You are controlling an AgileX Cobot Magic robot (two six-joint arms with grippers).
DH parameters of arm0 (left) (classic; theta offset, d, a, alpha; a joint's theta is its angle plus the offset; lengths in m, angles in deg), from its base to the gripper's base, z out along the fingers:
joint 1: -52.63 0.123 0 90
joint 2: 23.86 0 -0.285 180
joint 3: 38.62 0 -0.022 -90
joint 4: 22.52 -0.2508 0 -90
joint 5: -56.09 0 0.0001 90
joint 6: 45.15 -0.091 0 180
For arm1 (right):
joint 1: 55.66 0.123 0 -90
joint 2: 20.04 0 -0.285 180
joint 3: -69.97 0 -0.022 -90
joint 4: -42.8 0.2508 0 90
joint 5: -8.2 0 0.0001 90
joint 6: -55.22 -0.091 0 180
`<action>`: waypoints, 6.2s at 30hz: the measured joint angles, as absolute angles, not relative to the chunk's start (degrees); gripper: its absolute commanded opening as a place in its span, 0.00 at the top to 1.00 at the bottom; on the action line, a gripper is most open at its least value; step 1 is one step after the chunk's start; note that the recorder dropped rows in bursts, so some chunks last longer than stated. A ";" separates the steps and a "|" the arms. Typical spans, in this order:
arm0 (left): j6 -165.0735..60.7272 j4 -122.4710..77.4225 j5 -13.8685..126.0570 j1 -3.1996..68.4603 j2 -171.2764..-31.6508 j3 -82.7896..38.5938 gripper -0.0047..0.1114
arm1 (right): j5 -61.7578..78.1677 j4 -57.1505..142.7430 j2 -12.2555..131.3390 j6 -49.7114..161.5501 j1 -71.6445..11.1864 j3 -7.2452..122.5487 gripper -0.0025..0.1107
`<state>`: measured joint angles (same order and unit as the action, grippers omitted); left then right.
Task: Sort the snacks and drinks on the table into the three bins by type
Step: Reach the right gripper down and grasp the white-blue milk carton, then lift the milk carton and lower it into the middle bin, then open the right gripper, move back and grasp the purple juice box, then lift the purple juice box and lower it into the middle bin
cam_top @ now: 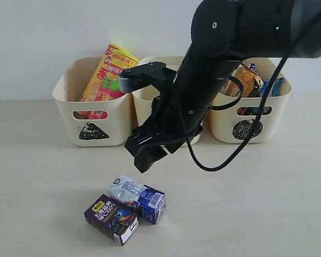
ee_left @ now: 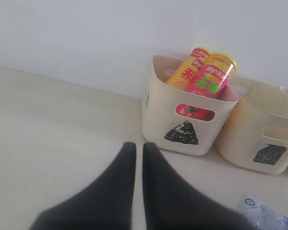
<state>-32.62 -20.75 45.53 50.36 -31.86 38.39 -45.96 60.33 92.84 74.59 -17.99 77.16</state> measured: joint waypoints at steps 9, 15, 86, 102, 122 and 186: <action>-32.62 -20.99 45.53 50.36 -31.86 38.39 0.92 | -52.19 59.75 104.78 76.88 -17.58 86.88 0.39; -32.62 -20.99 45.53 50.36 -31.86 38.39 0.92 | -51.44 57.58 109.48 77.25 -15.04 88.19 0.39; -32.62 -20.99 45.39 50.36 -31.86 38.39 0.92 | 0.19 26.98 102.98 55.22 -27.64 88.59 0.96; -32.62 -20.99 45.39 50.36 -31.86 38.39 0.92 | 4.96 26.98 108.09 55.22 -28.55 88.59 0.33; -32.62 -20.99 45.39 50.36 -31.86 38.39 0.92 | -36.05 33.74 94.67 57.43 -28.68 88.59 0.98; -32.62 -20.99 45.39 50.36 -31.86 38.39 0.92 | -37.89 52.42 115.83 72.63 -4.54 88.59 0.72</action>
